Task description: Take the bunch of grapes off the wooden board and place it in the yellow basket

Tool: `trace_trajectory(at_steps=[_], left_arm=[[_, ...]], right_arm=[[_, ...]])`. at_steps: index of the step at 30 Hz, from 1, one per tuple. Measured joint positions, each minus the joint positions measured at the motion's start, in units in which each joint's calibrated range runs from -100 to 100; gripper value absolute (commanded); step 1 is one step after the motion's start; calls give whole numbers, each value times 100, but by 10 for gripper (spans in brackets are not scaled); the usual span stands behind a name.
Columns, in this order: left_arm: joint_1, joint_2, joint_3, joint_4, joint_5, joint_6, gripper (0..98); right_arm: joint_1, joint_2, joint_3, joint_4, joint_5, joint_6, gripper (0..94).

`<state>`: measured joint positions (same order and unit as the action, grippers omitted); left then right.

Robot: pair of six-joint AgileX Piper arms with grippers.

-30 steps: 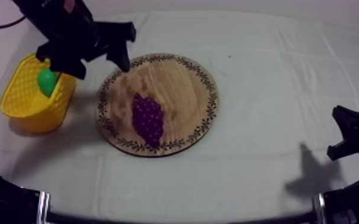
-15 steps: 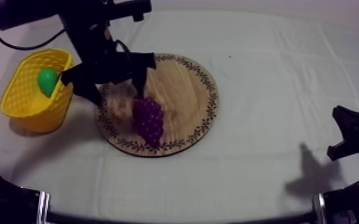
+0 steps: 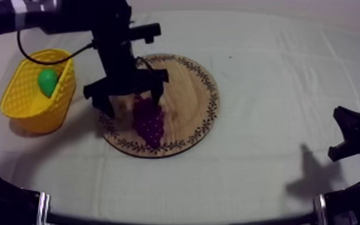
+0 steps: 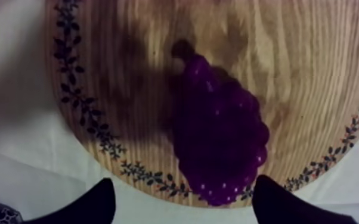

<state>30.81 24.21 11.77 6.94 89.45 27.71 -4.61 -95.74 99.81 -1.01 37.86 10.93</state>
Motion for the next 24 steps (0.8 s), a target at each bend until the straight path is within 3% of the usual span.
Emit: trace_trajectory(at_steps=[10,24], left_arm=[[64,662,-279,239,-382,-159,810],[99,1389,-642,212,-804,-405,651]], right_arm=[[0,0,0,0,0,0,4],[0,0,0,0,0,0,4]])
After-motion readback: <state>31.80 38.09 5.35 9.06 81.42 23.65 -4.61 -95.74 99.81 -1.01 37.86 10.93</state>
